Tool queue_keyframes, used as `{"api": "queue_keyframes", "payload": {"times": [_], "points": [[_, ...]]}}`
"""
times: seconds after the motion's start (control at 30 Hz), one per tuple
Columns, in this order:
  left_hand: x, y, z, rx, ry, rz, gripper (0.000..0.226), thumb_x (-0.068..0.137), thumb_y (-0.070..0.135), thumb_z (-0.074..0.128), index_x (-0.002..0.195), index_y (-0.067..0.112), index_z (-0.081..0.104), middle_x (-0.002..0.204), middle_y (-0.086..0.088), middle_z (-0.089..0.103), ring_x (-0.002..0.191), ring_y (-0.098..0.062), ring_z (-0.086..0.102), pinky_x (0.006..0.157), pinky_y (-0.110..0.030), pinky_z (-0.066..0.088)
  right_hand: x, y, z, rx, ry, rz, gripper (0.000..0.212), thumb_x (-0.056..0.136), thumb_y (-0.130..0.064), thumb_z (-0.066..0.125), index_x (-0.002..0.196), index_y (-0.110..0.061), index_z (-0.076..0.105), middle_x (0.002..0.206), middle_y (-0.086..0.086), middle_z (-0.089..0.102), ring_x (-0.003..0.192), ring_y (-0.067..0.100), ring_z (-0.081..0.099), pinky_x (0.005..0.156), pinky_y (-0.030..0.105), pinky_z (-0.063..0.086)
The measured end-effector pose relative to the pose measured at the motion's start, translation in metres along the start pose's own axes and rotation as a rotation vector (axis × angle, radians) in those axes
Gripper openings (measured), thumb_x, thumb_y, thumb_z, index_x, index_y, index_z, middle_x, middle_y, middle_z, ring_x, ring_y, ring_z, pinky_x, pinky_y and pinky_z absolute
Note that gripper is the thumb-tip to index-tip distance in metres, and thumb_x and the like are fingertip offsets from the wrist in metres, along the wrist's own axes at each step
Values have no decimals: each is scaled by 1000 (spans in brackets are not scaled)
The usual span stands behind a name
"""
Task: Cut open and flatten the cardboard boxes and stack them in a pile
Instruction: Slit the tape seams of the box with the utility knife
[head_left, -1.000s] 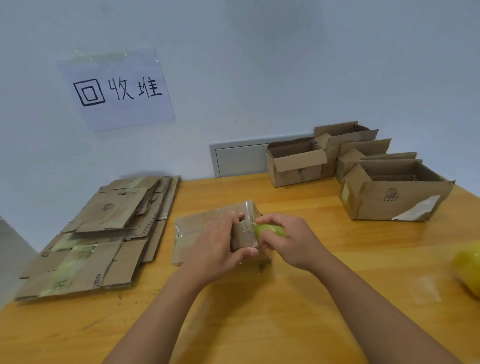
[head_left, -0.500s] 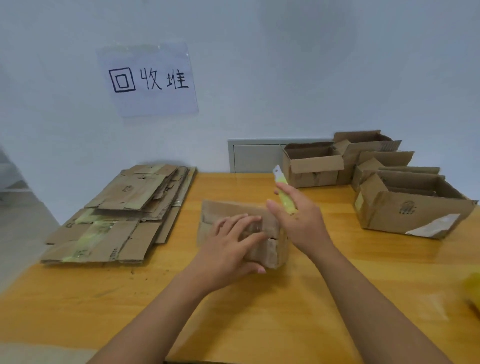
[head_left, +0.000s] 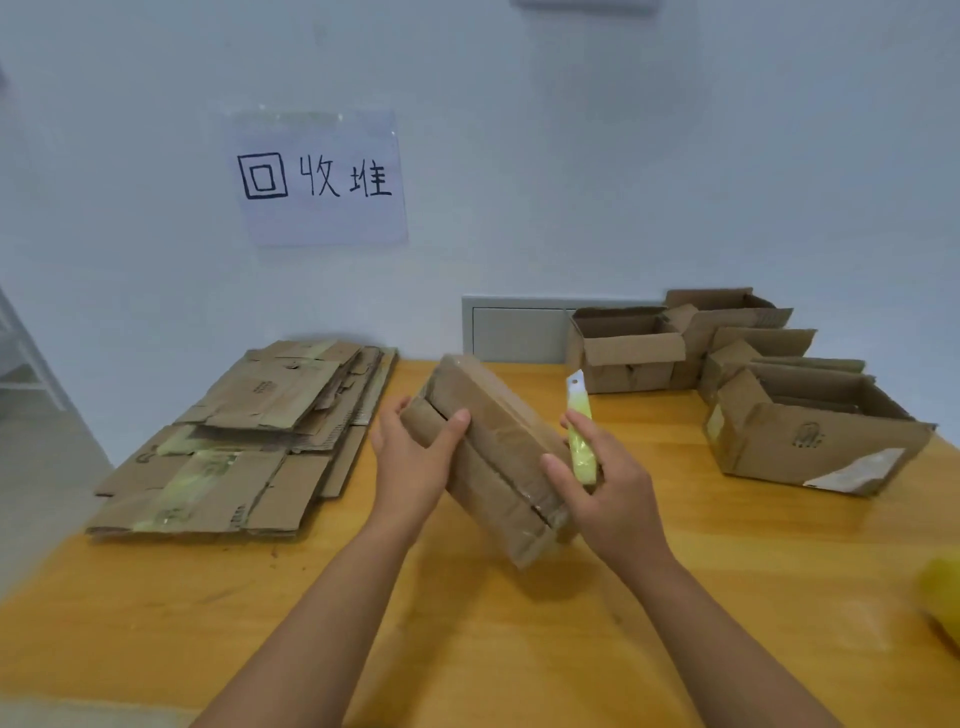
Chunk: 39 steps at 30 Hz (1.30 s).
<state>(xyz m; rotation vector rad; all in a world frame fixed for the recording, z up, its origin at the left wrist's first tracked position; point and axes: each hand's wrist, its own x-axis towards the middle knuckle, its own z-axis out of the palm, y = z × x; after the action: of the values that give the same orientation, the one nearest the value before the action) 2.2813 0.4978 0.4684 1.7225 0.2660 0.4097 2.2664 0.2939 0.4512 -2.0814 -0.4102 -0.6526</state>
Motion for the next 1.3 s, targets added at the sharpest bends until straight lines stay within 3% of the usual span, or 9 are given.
{"api": "queue_keyframes", "payload": {"times": [0.1,0.17,0.27,0.33,0.4,0.5,0.67,1.07,1.3], "points": [[5,34,-9,174,18,311,67,81,41,77,136,31,40,136,4,35,117,-9,42,98,-28,40,-5,0,-5,93,-70,46,67,85,-50,69,145,-27,48,138,-15,57,120,1,57,97,23,48],[4,50,-13,308,-28,527,63,81,33,77,134,34,42,134,6,34,114,-4,43,93,-19,36,-5,-5,-9,174,-72,52,65,87,-39,73,145,-31,45,136,-23,55,113,-4,61,94,18,50],[-4,60,-15,478,-156,706,69,82,30,73,140,37,36,140,9,27,109,3,38,82,-6,33,1,-14,-20,293,125,52,50,91,-23,66,137,-30,47,124,-24,61,102,-2,66,86,16,53],[-11,56,-13,555,-251,724,76,83,27,71,145,35,29,142,7,29,108,1,39,81,-10,35,9,-26,-30,424,262,103,35,92,-31,58,127,-24,58,111,-15,70,87,6,71,75,19,56],[-16,48,-9,566,-290,657,79,84,24,70,148,32,24,141,7,37,113,-5,45,86,-18,36,15,-34,-38,516,359,135,20,95,-34,54,97,-25,72,88,-11,73,70,10,67,62,20,53],[-21,38,0,554,-218,635,75,84,25,68,147,31,27,133,12,44,118,-6,44,92,-21,34,19,-36,-44,565,378,215,27,101,-28,51,85,-23,72,58,-4,56,57,10,50,53,23,43],[-25,19,16,600,-175,763,74,88,28,66,152,26,31,132,12,34,109,5,34,86,-13,36,23,-27,-46,617,249,322,31,104,-25,47,90,-6,68,56,0,52,54,11,46,50,24,39],[-14,3,18,714,-87,991,59,96,35,53,145,3,45,140,-11,52,123,-21,51,100,-26,42,34,-25,-34,454,86,251,37,103,-29,48,90,1,63,57,-2,54,53,11,50,51,29,42],[-9,1,12,721,-114,1010,57,100,35,46,146,1,42,140,-13,50,124,-23,50,101,-27,42,44,-31,-25,297,40,140,44,104,-33,48,79,3,55,63,19,55,57,36,51,49,45,39]]}}
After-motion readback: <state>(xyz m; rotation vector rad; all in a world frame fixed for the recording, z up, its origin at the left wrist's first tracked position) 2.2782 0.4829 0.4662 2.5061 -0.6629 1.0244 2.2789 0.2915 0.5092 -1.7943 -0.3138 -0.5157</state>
